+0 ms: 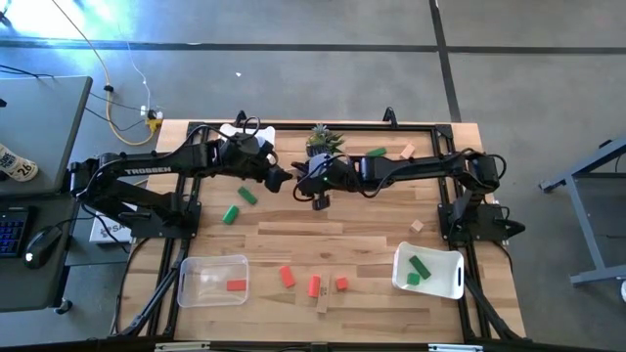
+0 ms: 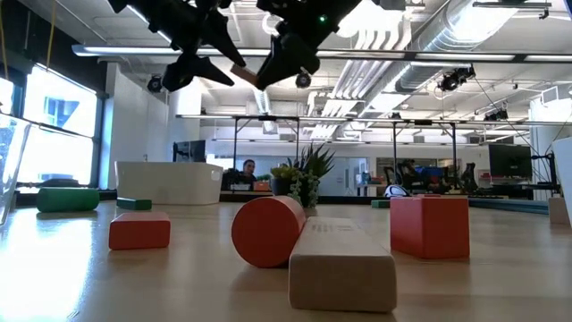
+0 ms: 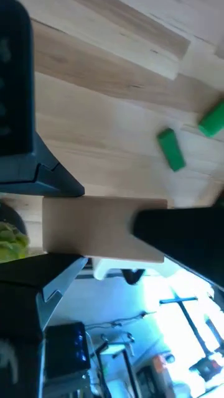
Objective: Sort & place blocks by color
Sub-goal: Put the brown block into the top white bin
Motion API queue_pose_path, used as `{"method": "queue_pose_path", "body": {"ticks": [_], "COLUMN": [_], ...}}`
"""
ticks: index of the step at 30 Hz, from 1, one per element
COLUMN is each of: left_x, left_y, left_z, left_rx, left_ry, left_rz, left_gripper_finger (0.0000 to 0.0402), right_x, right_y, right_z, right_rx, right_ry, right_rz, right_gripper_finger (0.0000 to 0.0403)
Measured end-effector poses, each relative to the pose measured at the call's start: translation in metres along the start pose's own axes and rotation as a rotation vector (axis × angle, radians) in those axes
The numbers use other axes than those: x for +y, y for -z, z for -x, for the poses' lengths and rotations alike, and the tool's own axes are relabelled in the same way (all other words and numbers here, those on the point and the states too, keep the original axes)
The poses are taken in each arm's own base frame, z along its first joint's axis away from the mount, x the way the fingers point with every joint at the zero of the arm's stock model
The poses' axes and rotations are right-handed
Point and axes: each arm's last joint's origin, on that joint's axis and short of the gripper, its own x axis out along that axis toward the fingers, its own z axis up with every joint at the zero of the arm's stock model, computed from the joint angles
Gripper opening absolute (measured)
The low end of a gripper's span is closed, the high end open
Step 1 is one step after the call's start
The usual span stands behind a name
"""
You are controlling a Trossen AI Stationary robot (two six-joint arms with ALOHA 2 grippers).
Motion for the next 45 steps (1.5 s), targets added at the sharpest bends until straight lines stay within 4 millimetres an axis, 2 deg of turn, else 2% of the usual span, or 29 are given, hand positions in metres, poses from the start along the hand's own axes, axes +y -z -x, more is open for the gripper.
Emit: {"method": "queue_pose_path", "body": {"ticks": [11, 25, 29, 31, 38, 41, 45], "left_x": [-0.003, -0.004, -0.003, -0.003, 0.003, 0.014, 0.032], "left_y": [-0.005, -0.007, -0.007, -0.007, -0.006, -0.007, -0.011], "left_z": [0.000, 0.000, 0.000, 0.000, 0.000, 0.001, 0.003], "left_rx": [-0.066, -0.103, -0.101, -0.101, -0.085, -0.056, -0.017], "left_ry": [0.019, 0.002, -0.003, -0.004, -0.071, -0.155, -0.283], "left_rz": [-0.005, -0.059, -0.098, -0.120, -0.240, -0.269, -0.307], "left_gripper_finger": [0.0155, 0.0056, 0.0041, 0.0041, 0.0041, 0.0040, 0.0040], "right_x": [-0.003, -0.004, -0.004, -0.004, -0.005, -0.005, -0.006], "right_y": [-0.003, -0.002, -0.003, -0.003, -0.002, -0.001, -0.001], "right_z": [0.000, 0.000, 0.001, 0.001, 0.001, 0.001, 0.001], "right_rx": [-0.006, 0.010, 0.012, 0.010, 0.012, 0.027, 0.037], "right_ry": [0.069, 0.090, 0.096, 0.095, 0.113, 0.147, 0.169], "right_rz": [-0.003, 0.001, -0.004, -0.022, -0.214, -0.286, -0.346], "right_gripper_finger": [0.0096, 0.0096, 0.0095, 0.0108, 0.0208, 0.0224, 0.0225]}}
